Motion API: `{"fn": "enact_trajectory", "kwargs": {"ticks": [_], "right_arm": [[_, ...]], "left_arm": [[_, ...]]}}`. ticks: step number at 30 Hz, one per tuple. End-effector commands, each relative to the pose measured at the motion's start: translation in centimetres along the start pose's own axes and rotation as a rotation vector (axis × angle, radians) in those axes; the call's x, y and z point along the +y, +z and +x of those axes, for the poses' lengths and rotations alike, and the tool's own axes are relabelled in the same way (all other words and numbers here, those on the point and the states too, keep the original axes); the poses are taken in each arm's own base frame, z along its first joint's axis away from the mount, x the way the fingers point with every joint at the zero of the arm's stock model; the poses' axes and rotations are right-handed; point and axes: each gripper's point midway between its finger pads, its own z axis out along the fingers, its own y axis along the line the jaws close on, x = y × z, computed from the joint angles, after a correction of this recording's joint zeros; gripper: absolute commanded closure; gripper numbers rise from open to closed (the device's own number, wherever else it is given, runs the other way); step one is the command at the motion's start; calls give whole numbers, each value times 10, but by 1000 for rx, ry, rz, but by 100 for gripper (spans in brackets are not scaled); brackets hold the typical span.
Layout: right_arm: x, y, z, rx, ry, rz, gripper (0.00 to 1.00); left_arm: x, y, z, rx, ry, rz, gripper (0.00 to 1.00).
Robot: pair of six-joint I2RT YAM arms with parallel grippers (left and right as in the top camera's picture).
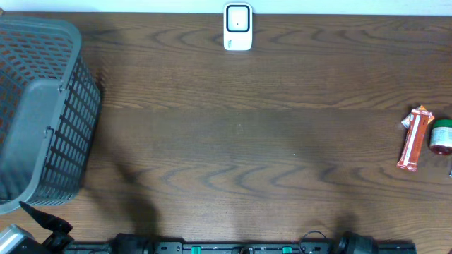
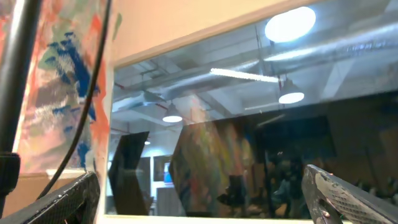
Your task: Scan the item barcode
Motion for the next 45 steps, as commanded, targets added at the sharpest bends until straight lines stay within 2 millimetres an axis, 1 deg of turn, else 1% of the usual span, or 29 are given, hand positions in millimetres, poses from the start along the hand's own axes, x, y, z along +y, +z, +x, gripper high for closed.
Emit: {"fn": "enact_trajectory", "kwargs": {"ticks": [1,4,7,9,11,13,15,16,17,18,19,20,23,26,27,29,31,32,33,35,37,39,42,45], "right_arm": [[-7,1,1,0,88,13,1],[-9,-6,-3,-12,120,12,1],[-15,-21,-12,-65,117,42,1],[-16,-21,-13,-57,111,27,1],[-17,-21,-11,-52,95,22,1],[-21,-21,-15,-82,87,34,1],[-27,-20,-25,-145,74,62,1],[-34,-18,-31,-193,64,97,1],[-51,-18,-36,-243,48,180,1],[-69,-17,-34,-254,36,262,1],[-83,-17,-23,-227,40,324,1],[-95,-15,-9,-180,55,364,1],[-120,-9,39,-35,98,415,1],[-146,-10,81,34,175,467,1],[-157,-11,99,53,210,488,1],[-178,-15,128,63,242,530,1],[-202,-25,159,66,261,590,1],[-215,-31,179,70,271,616,1],[-223,-37,196,76,279,629,1],[-235,-47,226,90,283,630,1],[-242,-57,246,85,282,626,1],[-247,-66,262,79,280,622,1],[-252,-78,280,92,284,629,1],[-260,-90,303,183,303,691,1]], "left_arm": [[8,-2,2,4,-39,-41,17],[12,-4,4,13,-67,-73,17],[17,-6,5,14,-116,-113,17],[16,-7,5,11,-152,-112,17],[10,-7,4,9,-158,-79,16],[7,-8,4,8,-157,-66,17],[8,-8,4,8,-157,-69,17],[8,-8,4,8,-157,-69,16],[8,-8,4,8,-157,-68,16],[8,-8,4,8,-157,-68,17],[8,-7,4,8,-157,-68,17],[8,-7,4,8,-157,-67,17],[7,-7,3,7,-158,-66,17],[8,-7,3,4,-161,-66,17],[8,-7,3,5,-161,-66,17],[7,-7,3,6,-160,-66,17],[7,-7,3,5,-160,-66,17],[7,-7,3,6,-160,-66,17],[7,-7,3,5,-160,-66,17],[7,-7,3,6,-160,-66,17],[7,-7,3,6,-160,-66,17],[7,-7,3,6,-159,-66,16],[7,-7,5,13,-152,-65,17],[7,-7,6,17,-147,-65,17]]}}
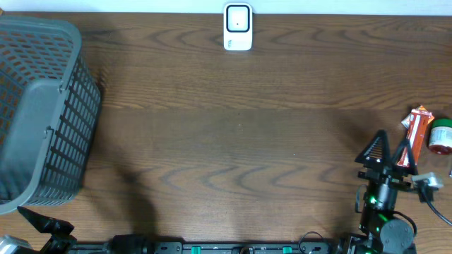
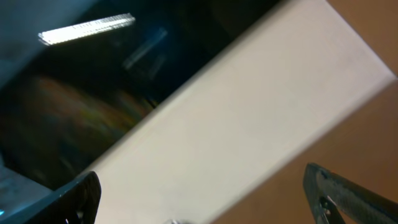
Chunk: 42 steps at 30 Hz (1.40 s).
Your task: Scan the item barcode
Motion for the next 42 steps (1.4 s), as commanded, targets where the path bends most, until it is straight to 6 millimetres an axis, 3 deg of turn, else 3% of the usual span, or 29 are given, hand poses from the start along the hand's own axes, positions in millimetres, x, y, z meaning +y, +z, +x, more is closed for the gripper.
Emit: {"fn": "enact_trajectory", "kwargs": {"ticks": [1,6,9,11,14,21,25,30,36,42], "right_arm": [[-15,-1,10,34,6,59,1],[-52,-11,50,202,-7,215,1],[-76,-24,73,299,-12,321,1],[-75,-25,79,340,-73,300,1],[-79,-26,82,357,-77,315,1],[-88,-28,90,392,-82,354,1],[-89,-29,91,397,-82,358,1],[-89,-29,91,398,-82,359,1],[-89,-29,91,398,-82,359,1],[-89,-29,91,398,-82,359,1]], "left_arm": [[2,-1,0,-2,-9,-5,17],[0,-1,0,-1,-109,8,17],[-18,-2,1,7,-140,110,16],[-31,-4,1,14,-140,189,17],[-48,-8,0,27,-185,290,17],[-55,-7,9,99,-468,304,17],[-72,-13,13,162,-583,392,17],[-99,-28,14,232,-601,563,16],[-92,-23,25,235,-522,508,17],[-114,-7,61,291,-479,499,16]]}}
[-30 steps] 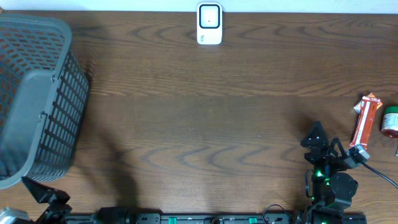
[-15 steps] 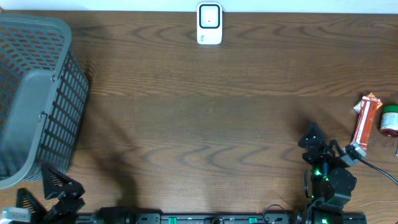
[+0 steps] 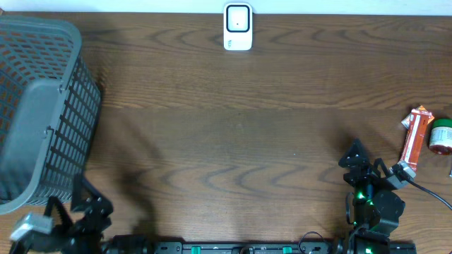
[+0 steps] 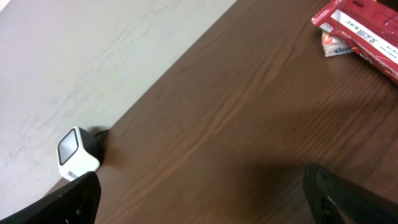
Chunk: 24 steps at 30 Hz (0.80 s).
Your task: Scan the item barcode
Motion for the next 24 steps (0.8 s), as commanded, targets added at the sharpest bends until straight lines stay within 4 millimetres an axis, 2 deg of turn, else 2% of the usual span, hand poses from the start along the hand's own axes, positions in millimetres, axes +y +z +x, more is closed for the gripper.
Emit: {"fn": "enact_trajectory", "kwargs": {"ticks": [1,8,12,20,24], "right_arm": [[-3,0,0,0,-18,12,1],[-3,0,0,0,-18,12,1],[-3,0,0,0,-18,12,1],[-3,0,0,0,-18,12,1],[-3,0,0,0,-18,12,1]], "left_arm": [[5,21,24,33,23,-6,17],[-1,75,73,12,-5,98,17],[8,95,100,-4,-49,113,16],[44,109,128,-19,-20,-4,16],[52,110,140,12,17,-27,16]]}}
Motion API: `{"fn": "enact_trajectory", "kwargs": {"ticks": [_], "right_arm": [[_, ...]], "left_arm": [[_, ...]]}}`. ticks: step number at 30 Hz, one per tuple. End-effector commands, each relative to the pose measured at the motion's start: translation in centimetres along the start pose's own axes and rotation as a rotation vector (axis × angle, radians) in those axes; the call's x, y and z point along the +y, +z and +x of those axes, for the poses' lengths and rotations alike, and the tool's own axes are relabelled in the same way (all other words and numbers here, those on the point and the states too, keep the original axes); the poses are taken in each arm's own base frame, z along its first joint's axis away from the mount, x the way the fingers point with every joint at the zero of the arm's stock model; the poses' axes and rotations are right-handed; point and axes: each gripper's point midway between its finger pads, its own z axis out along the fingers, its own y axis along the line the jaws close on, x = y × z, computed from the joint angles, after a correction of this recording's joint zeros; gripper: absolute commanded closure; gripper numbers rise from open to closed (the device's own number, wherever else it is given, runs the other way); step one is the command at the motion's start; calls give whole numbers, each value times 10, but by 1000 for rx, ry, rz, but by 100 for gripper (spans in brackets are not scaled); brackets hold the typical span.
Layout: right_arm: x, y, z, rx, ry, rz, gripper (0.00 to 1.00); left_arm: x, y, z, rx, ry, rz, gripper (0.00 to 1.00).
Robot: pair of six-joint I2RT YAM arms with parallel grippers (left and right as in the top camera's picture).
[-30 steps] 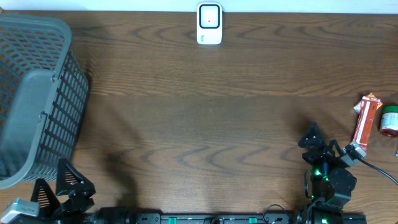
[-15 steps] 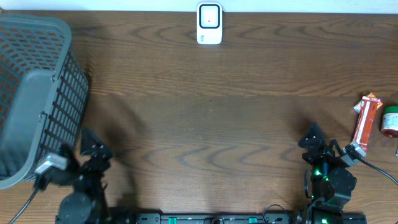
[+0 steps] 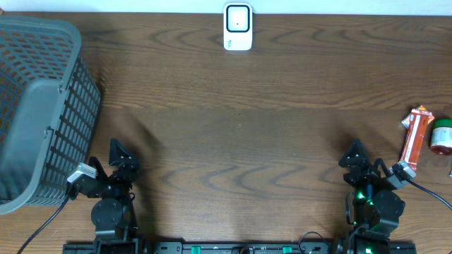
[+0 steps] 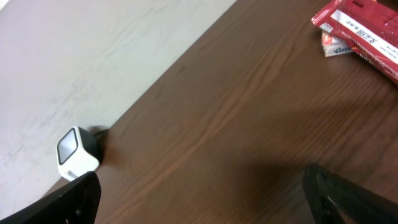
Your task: Scan the item barcode
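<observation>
The white barcode scanner (image 3: 238, 27) stands at the table's far edge, and shows as a small white box (image 4: 76, 154) in the right wrist view. A red snack bar (image 3: 415, 139) lies at the right edge, its red wrapper (image 4: 360, 28) over a small white packet. My right gripper (image 3: 365, 159) is open and empty near the front right, a short way left of the bar. Its fingers (image 4: 81, 199) frame bare wood. My left gripper (image 3: 121, 158) is open and empty at the front left, beside the basket.
A grey mesh basket (image 3: 42, 106) fills the left side of the table. A small green-lidded jar (image 3: 441, 136) sits right of the snack bar. Brown wood table (image 3: 240, 127) runs between the grippers and the scanner. A pale wall lies behind the scanner.
My left gripper has moved from the front left corner to a spot farther in, beside the basket's near corner. The right gripper and the objects stand as before.
Both arms were first at the near edge, the right wrist camera facing ceiling lights. Then the right gripper stood out by the snack bar, its camera on the wall. Later it sat left of the bar facing the table. Now the left gripper is out too.
</observation>
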Motion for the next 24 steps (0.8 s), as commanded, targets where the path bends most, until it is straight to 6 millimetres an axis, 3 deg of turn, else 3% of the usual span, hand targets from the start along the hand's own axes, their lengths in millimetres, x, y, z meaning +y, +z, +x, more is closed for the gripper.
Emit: {"fn": "enact_trajectory", "kwargs": {"ticks": [1,24], "right_arm": [[-3,0,0,-1,-15,11,1],[-2,0,0,0,-15,9,1]], "left_arm": [[15,1,9,9,49,-54,16],[14,2,10,16,101,-48,16]]}}
